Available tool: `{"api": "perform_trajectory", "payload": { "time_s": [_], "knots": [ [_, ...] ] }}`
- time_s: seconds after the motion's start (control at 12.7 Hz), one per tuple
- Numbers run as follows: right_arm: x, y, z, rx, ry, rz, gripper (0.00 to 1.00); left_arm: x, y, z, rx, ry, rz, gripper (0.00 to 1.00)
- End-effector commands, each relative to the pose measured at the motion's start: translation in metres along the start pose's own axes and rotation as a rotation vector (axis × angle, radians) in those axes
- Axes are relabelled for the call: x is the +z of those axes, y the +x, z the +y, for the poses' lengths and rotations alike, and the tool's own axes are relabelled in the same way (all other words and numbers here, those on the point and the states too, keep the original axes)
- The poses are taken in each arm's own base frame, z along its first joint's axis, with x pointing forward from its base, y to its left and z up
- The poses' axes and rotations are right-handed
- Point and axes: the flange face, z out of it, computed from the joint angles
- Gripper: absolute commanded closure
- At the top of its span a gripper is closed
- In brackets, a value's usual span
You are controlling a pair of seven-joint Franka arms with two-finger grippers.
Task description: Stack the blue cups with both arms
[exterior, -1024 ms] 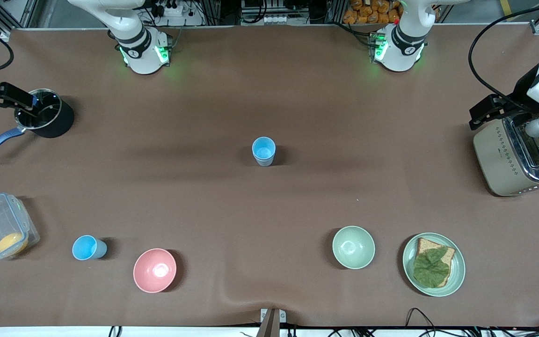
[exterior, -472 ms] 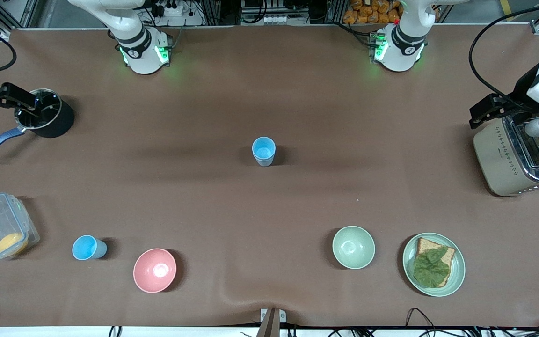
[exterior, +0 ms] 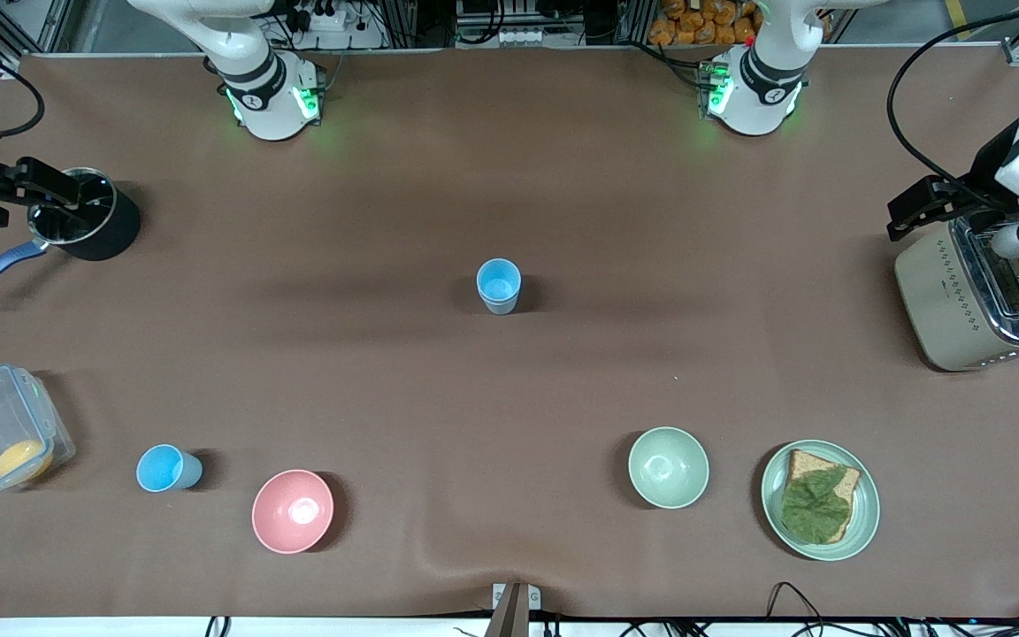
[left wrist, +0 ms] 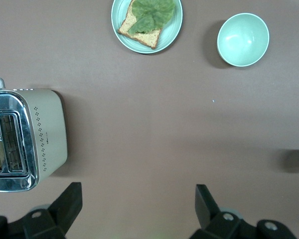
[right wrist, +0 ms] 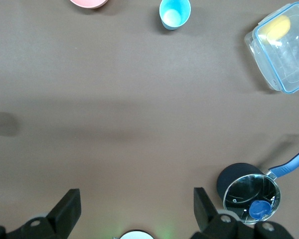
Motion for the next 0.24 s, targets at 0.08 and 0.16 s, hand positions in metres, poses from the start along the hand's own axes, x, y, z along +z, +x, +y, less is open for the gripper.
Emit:
{"api": "perform_trajectory", "payload": {
  "time_s": [0.08, 0.16],
  "knots": [
    [-0.004, -0.0027, 0.0003, 0.002, -0.013, 0.014, 0.0, -0.0047, -0.0048, -0.0044, 0.021, -0.008, -0.008, 0.0],
    [-0.0037, -0.002, -0.0013, -0.001, -0.013, 0.017, 0.0, -0.0048, -0.0049, -0.0036, 0.021, -0.008, -0.008, 0.0]
  ]
}}
